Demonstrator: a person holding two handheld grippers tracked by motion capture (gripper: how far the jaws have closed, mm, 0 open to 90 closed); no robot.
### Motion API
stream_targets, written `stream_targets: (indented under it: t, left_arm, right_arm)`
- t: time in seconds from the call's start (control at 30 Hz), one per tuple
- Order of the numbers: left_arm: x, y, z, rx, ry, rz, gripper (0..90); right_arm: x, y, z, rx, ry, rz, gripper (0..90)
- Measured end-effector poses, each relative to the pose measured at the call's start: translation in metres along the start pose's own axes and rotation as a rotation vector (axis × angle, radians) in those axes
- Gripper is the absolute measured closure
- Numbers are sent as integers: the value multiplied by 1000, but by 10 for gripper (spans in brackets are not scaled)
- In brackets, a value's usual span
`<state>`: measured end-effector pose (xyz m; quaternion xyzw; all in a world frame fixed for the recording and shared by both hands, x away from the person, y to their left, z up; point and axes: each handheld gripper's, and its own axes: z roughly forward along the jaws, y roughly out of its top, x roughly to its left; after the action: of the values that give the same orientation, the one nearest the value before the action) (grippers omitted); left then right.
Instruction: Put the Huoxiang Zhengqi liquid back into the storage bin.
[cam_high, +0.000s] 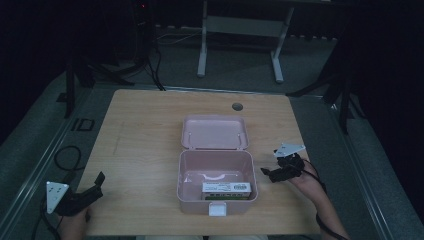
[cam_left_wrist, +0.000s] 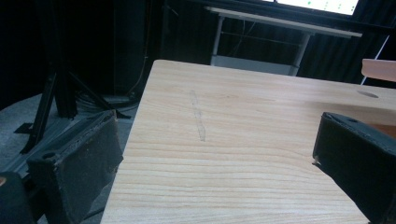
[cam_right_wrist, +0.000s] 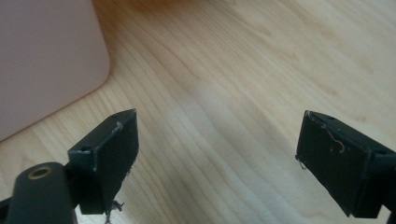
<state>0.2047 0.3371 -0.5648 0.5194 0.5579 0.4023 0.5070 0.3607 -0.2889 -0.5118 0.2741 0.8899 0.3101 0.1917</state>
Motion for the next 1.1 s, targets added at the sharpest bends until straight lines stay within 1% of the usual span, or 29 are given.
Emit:
stream_targets:
  t: [0.03, 0.1, 0.17, 0.2, 0.27, 0.33, 0.4, 0.47, 0.6, 0.67, 0.73, 0.8, 0.9, 0.93, 0.97, 1.0, 1.03, 1.1]
  left_arm:
    - [0, 0, 0, 0, 1, 0, 12]
    - [0, 0, 0, 0, 1, 1, 11]
    - [0, 0, 0, 0, 1, 0, 12]
    - [0, 0, 0, 0, 2, 0, 12]
    - [0, 0, 0, 0, 1, 0, 12]
    - [0, 0, 0, 0, 1, 0, 11]
    - [0, 0, 0, 0, 2, -1, 11]
    - [0, 0, 0, 0, 1, 0, 11]
    - [0, 0, 0, 0, 3, -1, 12]
    - [0, 0, 0, 0, 2, -1, 12]
    - [0, 0, 0, 0, 2, -2, 12]
    - [0, 0, 0, 0, 3, -1, 12]
    - [0, 0, 0, 0, 3, 0, 12]
    - [0, 0, 0, 0, 3, -1, 12]
    - [0, 0, 0, 0, 3, -1, 11]
    - [0, 0, 0, 0, 3, -2, 12]
    - [0, 0, 0, 0, 4, -2, 12]
    - [0, 0, 0, 0, 4, -2, 11]
  right_arm:
    - [0, -4, 2, -10, -4, 14, 125]
    - [0, -11, 4, -35, -37, 33, 124]
    - [0, -18, 5, -63, -56, 61, 124]
    - [1, -21, 6, -76, -76, 63, 124]
    - [1, -27, 6, -96, -81, 88, 121]
    - [1, -32, 6, -113, -98, 106, 120]
    - [1, -37, 6, -134, -99, 137, 118]
    - [2, -41, 6, -143, -117, 153, 119]
    - [2, -49, 3, -184, -146, 197, 119]
    - [0, -52, 1, -191, -152, 221, 118]
    - [-2, -54, 0, -196, -160, 234, 118]
    - [-3, -57, -1, -196, -178, 251, 117]
    - [-7, -61, -3, -205, -197, 292, 117]
    - [-8, -63, -4, -206, -200, 305, 118]
    - [-9, -65, -4, -212, -184, 320, 118]
    - [-10, -67, -4, -209, -188, 326, 118]
    - [-11, -68, -4, -205, -205, 331, 118]
    - [-13, -71, -5, -210, -202, 352, 118]
